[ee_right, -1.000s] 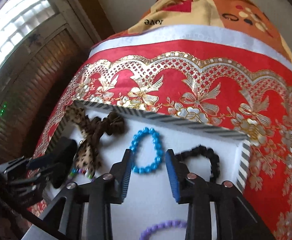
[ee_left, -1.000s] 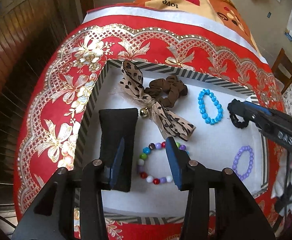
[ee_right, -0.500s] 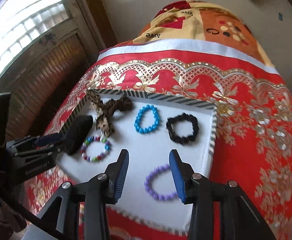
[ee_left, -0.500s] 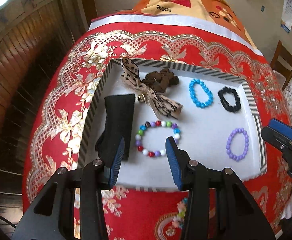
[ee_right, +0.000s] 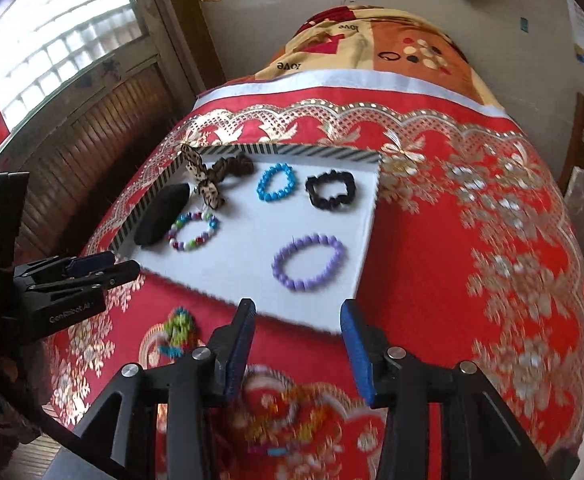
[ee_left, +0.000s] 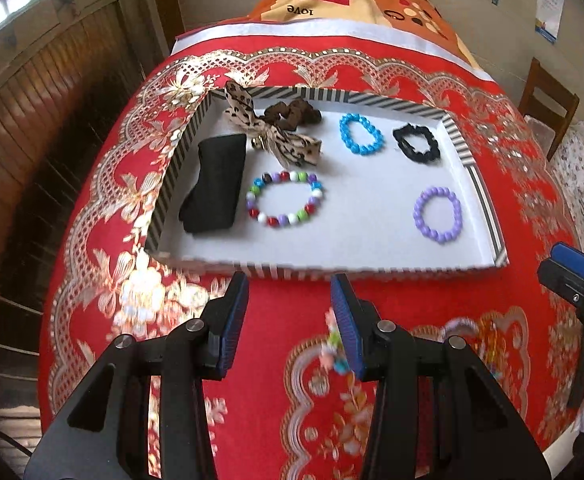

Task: Organize jewelry
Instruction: 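Withdraw both grippers from the tray toward the red bow, then grasp the red velvet bow with the left gripper while the right grasps the rainbow bead bracelet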

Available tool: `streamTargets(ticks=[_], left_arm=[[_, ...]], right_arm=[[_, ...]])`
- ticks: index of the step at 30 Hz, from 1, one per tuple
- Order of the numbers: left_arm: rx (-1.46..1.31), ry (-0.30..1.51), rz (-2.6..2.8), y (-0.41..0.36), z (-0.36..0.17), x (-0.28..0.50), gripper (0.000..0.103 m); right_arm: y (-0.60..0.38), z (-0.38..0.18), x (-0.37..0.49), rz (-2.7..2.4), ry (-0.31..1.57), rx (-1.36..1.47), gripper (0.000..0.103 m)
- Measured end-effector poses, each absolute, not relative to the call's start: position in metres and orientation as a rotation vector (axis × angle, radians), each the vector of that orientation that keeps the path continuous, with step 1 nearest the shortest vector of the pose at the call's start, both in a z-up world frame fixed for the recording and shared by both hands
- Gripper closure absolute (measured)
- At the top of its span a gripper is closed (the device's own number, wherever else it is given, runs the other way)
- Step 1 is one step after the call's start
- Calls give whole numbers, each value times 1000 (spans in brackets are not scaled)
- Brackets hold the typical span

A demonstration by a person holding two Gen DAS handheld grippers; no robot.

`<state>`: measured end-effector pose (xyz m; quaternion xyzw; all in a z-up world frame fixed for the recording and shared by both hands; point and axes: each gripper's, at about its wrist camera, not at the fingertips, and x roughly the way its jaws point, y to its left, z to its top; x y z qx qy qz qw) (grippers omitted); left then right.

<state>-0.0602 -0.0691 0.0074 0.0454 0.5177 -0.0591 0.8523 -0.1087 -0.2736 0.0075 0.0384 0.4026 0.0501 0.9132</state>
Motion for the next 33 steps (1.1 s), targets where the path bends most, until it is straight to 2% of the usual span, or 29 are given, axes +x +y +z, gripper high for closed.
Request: streamTargets(ticks=[11, 19, 26, 33], left_arm=[[113, 1072, -121, -68, 12, -102, 61], [19, 1162, -159, -57, -5, -118, 61], [-96, 1247, -227, -58, -19, -125, 61], [-91, 1298, -308, -88, -30, -129, 61]], right_arm=[[-278, -10, -159, 105, 862, 76, 60], [-276, -32, -178, 143, 917, 91, 59], [-284, -50, -174, 117, 948, 95, 59], [-297, -67, -151, 83, 978, 98, 59]])
